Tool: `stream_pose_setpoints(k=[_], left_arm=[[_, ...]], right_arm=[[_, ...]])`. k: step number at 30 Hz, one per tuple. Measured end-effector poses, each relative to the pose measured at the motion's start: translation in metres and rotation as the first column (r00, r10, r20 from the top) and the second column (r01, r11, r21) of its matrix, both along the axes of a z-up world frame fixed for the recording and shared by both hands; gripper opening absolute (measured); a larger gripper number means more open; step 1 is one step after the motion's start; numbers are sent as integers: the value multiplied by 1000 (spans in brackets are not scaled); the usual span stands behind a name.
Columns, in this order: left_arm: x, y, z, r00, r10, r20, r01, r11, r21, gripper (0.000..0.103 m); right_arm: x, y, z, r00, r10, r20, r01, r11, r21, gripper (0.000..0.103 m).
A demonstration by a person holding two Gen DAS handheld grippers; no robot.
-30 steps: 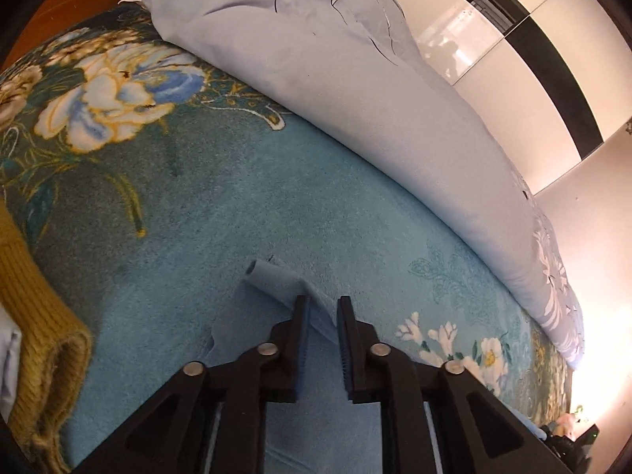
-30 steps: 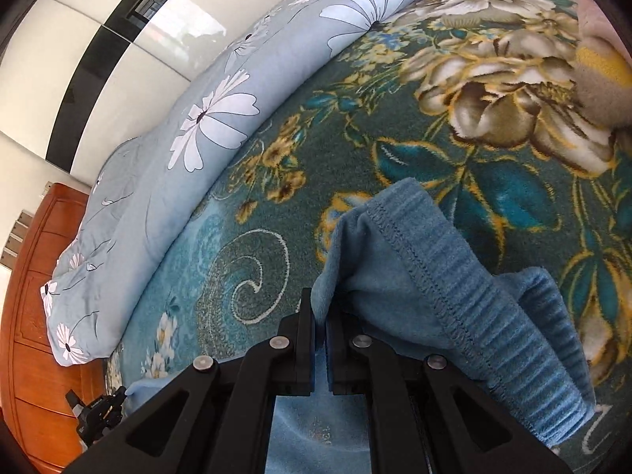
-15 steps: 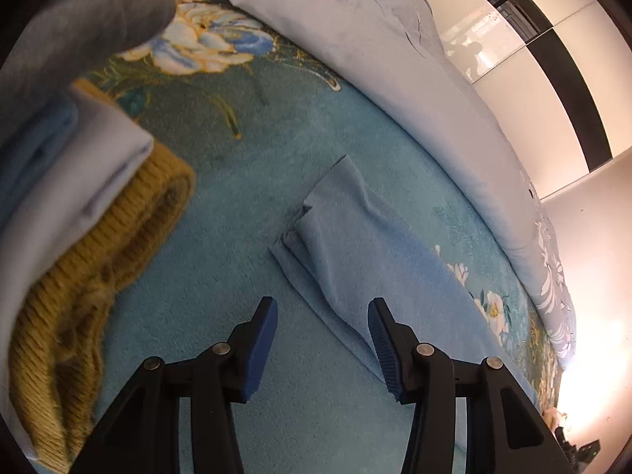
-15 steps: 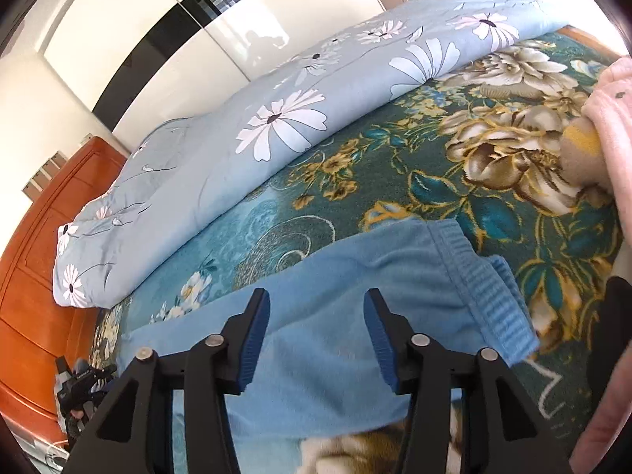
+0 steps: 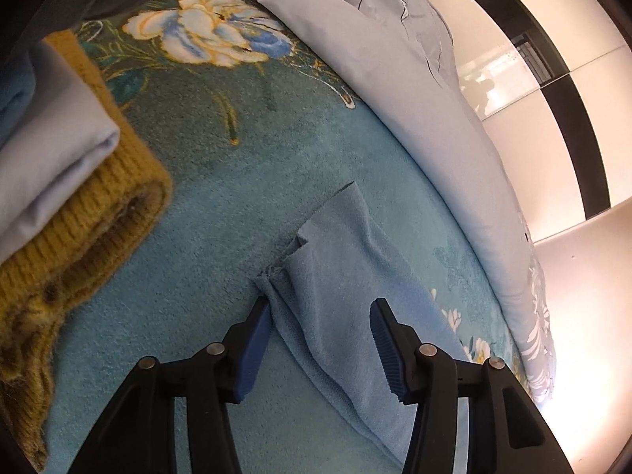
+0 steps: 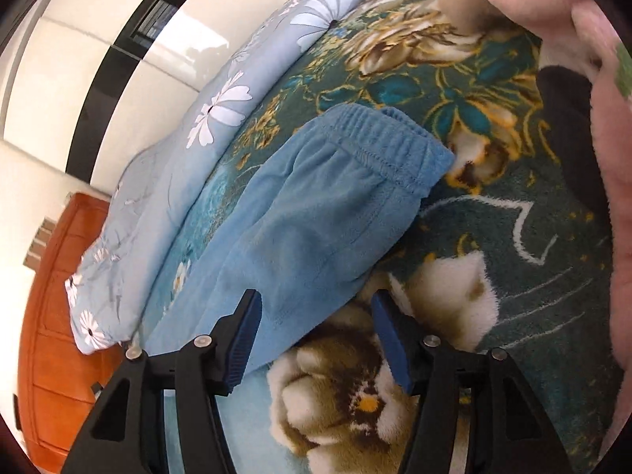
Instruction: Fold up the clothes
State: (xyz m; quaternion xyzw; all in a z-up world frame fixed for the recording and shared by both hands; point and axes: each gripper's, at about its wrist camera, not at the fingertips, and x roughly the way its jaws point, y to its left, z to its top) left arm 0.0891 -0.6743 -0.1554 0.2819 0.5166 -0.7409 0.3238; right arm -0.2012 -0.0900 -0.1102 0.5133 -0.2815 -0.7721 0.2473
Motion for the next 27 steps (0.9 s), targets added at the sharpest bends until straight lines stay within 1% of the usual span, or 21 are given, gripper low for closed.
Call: stream_pose_setpoints(k=[1,3,4,5,6,8,9,10,12,13,16,19,22,25,27], left_arm=[[0,0,0,1000,5,7,-5,1000,-8,45],[-1,2,0,999,11,31,-10,999,-30,29],[-1,2,0,999,9,37,-8,999,-39,24],[0,3,0,999,6,36,-5,999,-42,14],[2,3,0,1000,7,30,-5,999,-42,12],[6,3,1,1000,15,5,-15,999,-37,10],[7,5,4,1000,20,-2,-20,999,-40,10],[7,6,7,1000,24,-10,-25,999,-43,10],[10,11,15,999,31,-21,-32,998,-54,9],[13,15,22,999,29,-24,-30,997,-69,9],[23,30,48,999,2,-35,-6,993,-121,9],[36,45,82,998,-51,-43,42,982,-182,9],[55,61,111,994,-93,-55,79,972,-220,9],[82,74,134,992,-116,-57,98,963,-252,9],[103,85,145,991,-127,-48,108,951,-291,9]], right_arm=[[-2,0,-2,1000,-13,-1,13,1000,-14,61],[-6,-3,-2,1000,-21,-17,20,999,-26,61],[-7,-5,-4,999,-26,-19,25,999,-26,61],[-7,-6,-5,999,-33,-22,32,999,-28,61],[-6,-7,-5,999,-41,-28,40,999,-31,63],[-3,-9,-3,998,-51,-40,50,998,-27,63],[-2,-10,-2,998,-52,-44,51,998,-24,60],[-2,-11,-2,998,-52,-41,51,999,-17,55],[-4,-12,-1,999,-47,-26,47,999,-2,16],[-6,-12,-2,999,-43,-16,43,999,-5,11],[-4,-13,9,999,-23,-45,23,1000,4,9],[0,-12,24,996,24,-81,-23,1000,14,8],[6,-11,36,992,70,-102,-68,997,19,8],[15,-7,43,988,108,-108,-107,994,17,8],[23,-4,47,983,142,-113,-141,990,14,8]])
